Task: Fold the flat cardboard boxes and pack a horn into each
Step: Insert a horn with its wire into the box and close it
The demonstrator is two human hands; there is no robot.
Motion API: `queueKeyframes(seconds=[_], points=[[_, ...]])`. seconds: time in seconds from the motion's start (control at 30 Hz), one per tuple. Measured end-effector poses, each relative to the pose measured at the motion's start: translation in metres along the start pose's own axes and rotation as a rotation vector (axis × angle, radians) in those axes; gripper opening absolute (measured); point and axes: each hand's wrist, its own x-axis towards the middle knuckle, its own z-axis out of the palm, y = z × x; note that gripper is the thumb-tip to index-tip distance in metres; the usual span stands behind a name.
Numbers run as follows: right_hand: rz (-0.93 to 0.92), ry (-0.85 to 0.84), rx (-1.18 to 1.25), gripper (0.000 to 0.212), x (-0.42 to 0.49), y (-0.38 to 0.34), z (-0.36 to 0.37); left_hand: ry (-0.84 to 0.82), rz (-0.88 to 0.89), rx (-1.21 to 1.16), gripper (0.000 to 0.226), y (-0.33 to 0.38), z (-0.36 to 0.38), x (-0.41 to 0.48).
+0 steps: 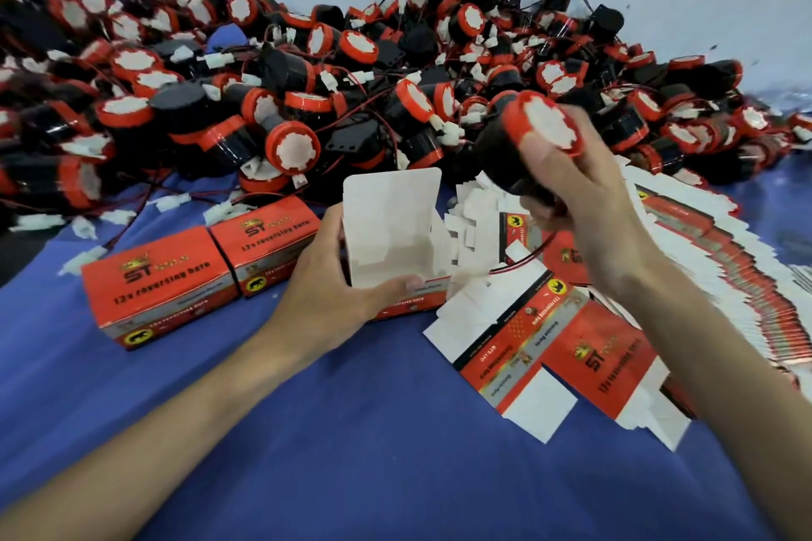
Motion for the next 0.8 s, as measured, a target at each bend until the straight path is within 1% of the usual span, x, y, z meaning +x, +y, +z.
queueKeyframes(seconds=[0.03, 0.1, 0.13, 0.17, 0.2, 0.23, 0.3, 0.33, 0.4, 0.47, 0.5, 0.57, 0.63, 0.67, 0.7, 0.77, 0.8], points=[[-0.106, -0.032, -0.180, 0.039, 0.002, -0.008, 0.002, 0.000, -0.006, 0.002, 0.066, -0.001, 0.000, 0.000], [-0.344, -0.091, -0.635, 0.059, 0.005, -0.017, 0.007, -0.003, -0.013, 0.001, 0.069, -0.002, 0.000, 0.000], [-0.454, -0.115, -0.858, 0.064, 0.005, -0.019, 0.013, -0.005, -0.012, 0.002, 0.070, -0.003, 0.000, 0.000], [-0.544, -0.136, -1.041, 0.063, 0.004, -0.020, 0.020, -0.006, -0.006, 0.004, 0.069, -0.002, 0.000, 0.000], [-0.601, -0.160, -1.160, 0.060, 0.002, -0.019, 0.029, -0.007, 0.000, 0.008, 0.069, -0.002, 0.000, 0.000], [-0.618, -0.199, -1.210, 0.059, 0.000, -0.016, 0.038, -0.007, 0.000, 0.001, 0.068, -0.001, 0.000, 0.000], [-0.601, -0.316, -1.169, 0.061, -0.004, -0.007, 0.049, -0.007, -0.002, -0.033, 0.067, -0.001, 0.000, 0.000], [-0.588, -0.391, -1.107, 0.058, -0.005, -0.003, 0.051, -0.010, 0.000, -0.046, 0.068, -0.002, -0.001, 0.001], [-0.561, -0.479, -0.947, 0.044, -0.002, 0.004, 0.046, -0.021, -0.003, -0.067, 0.070, -0.003, -0.001, 0.002], [-0.553, -0.462, -0.843, 0.033, 0.002, 0.008, 0.041, -0.034, -0.003, -0.085, 0.070, -0.004, -0.001, 0.004], [-0.558, -0.444, -0.827, 0.033, 0.002, 0.009, 0.040, -0.035, -0.001, -0.100, 0.073, -0.004, -0.001, 0.004], [-0.539, -0.416, -0.802, 0.041, 0.003, 0.011, 0.044, -0.046, 0.008, -0.103, 0.072, -0.005, 0.000, 0.003], [-0.445, -0.391, -0.742, 0.050, 0.004, 0.013, 0.048, -0.064, 0.017, -0.086, 0.073, -0.004, 0.001, 0.002], [-0.402, -0.387, -0.707, 0.051, 0.004, 0.014, 0.048, -0.065, 0.016, -0.075, 0.072, -0.004, 0.001, 0.002], [-0.401, -0.394, -0.698, 0.046, 0.005, 0.015, 0.048, -0.060, 0.015, -0.060, 0.071, -0.004, 0.000, 0.002], [-0.460, -0.417, -0.732, 0.030, 0.004, 0.017, 0.048, -0.052, 0.018, -0.034, 0.071, -0.004, -0.001, 0.003], [-0.458, -0.413, -0.741, 0.027, 0.004, 0.017, 0.049, -0.059, 0.018, -0.028, 0.073, -0.004, -0.001, 0.003]])
